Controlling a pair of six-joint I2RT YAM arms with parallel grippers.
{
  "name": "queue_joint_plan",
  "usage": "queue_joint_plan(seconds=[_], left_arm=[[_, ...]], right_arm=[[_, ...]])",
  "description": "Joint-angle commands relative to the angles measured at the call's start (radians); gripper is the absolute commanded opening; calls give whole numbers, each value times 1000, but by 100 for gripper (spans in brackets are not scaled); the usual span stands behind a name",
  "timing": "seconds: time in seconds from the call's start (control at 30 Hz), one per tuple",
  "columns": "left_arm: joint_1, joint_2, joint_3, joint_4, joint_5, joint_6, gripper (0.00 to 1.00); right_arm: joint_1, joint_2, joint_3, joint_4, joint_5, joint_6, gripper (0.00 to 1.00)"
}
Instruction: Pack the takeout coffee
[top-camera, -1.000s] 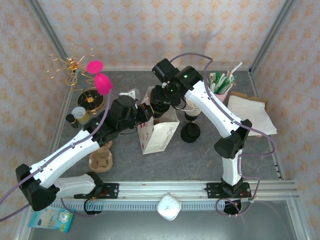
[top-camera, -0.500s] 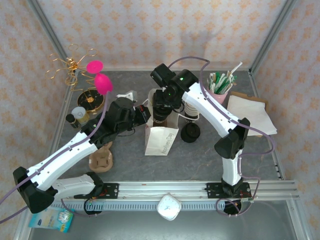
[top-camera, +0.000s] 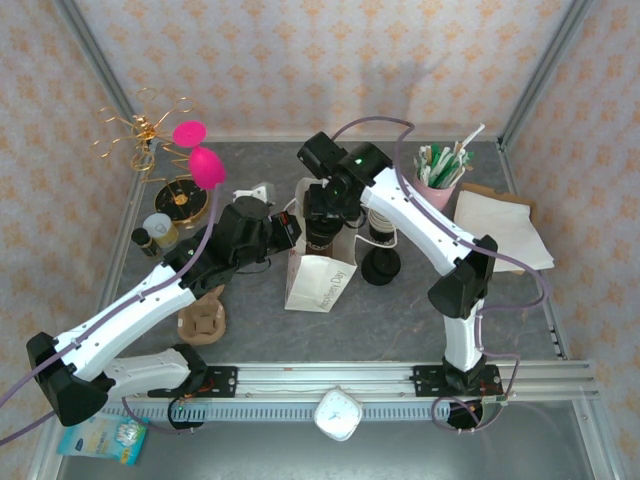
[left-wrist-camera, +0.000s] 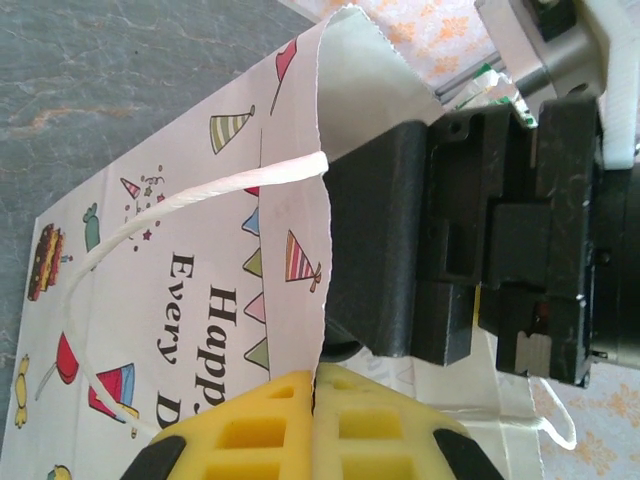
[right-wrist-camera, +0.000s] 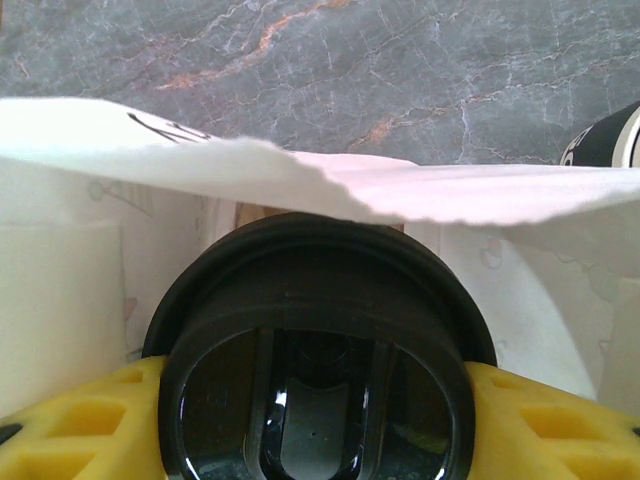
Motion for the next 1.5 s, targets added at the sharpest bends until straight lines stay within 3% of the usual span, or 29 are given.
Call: queue_joint_plan(seconds=[0.0,0.3,0.67,1.13,1.47], left_arm=[[-4,-9,-12,-37,-45,22,0],[4,-20,-19,-67,-73,27,0],[7,-29,-24,-75,-73,31,0],[32,-24,-13,-104,-109,113,0],[37,-28,-34,-58,-70,136,0]], right_arm=[[6,-3,-13,2,16,-16,43],[1,-40,-74,3,-17,-28,44],[0,30,3,4,-5,-44,45],[-9,-145,-85,2,-117,-9,44],[-7,-123,-107,2,-134,-16,43]])
